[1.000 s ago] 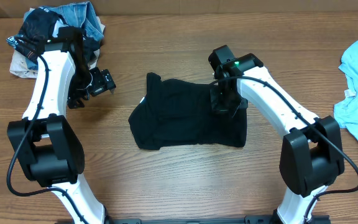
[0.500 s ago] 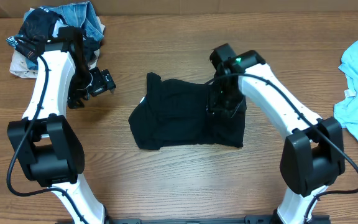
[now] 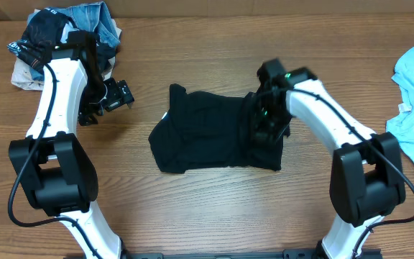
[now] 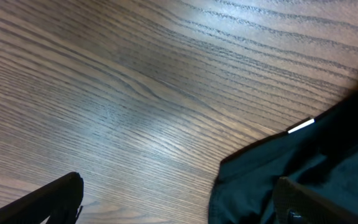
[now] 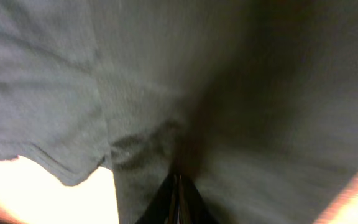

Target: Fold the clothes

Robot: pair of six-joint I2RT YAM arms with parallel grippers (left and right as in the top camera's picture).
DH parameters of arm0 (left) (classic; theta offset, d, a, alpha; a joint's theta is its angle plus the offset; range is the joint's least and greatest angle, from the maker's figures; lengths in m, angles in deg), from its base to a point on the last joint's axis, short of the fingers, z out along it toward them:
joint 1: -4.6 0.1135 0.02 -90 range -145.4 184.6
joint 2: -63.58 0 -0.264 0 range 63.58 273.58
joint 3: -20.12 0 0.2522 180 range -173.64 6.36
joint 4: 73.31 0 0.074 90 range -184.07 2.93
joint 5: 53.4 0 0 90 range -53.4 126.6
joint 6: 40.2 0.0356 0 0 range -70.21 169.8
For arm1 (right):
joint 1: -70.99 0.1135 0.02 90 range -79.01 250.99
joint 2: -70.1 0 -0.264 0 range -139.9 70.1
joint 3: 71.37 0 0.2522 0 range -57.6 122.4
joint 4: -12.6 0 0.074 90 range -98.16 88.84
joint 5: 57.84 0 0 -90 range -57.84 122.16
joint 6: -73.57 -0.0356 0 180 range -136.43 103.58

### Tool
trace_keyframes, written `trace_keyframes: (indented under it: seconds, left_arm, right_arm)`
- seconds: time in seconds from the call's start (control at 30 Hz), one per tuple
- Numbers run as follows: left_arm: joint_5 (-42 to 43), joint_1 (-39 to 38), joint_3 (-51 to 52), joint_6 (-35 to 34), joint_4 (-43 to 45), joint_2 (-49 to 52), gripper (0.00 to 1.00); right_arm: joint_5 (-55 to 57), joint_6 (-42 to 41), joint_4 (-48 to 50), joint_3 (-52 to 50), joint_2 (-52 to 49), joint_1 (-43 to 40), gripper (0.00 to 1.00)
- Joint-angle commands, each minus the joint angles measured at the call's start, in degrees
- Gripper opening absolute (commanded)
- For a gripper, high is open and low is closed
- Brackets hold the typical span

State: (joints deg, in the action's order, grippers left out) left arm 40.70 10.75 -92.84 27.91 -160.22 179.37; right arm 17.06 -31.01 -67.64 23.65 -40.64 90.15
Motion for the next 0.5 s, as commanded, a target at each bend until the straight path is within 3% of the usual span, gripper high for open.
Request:
trace_keyframes:
  seconds: [0.0, 0.23, 0.47]
  left_arm:
    - [0.42, -1.25, -0.26, 0.22, -0.07, 0.15, 1.0]
    - [0.42, -2.12, -0.26, 0.22, 0.37, 0.15, 1.0]
    - [0.39, -2.25, -0.26, 0.24, 0.35, 0.15, 1.0]
  right_arm:
    - [-7.13, 1.27, 3.15, -6.97, 0.24, 1.4, 0.04]
    - [-7.06, 0.9, 3.02, -7.89, 1.29, 1.25, 0.04]
    - [-7.15, 1.38, -1.7, 5.66, 3.65, -1.79, 0.04]
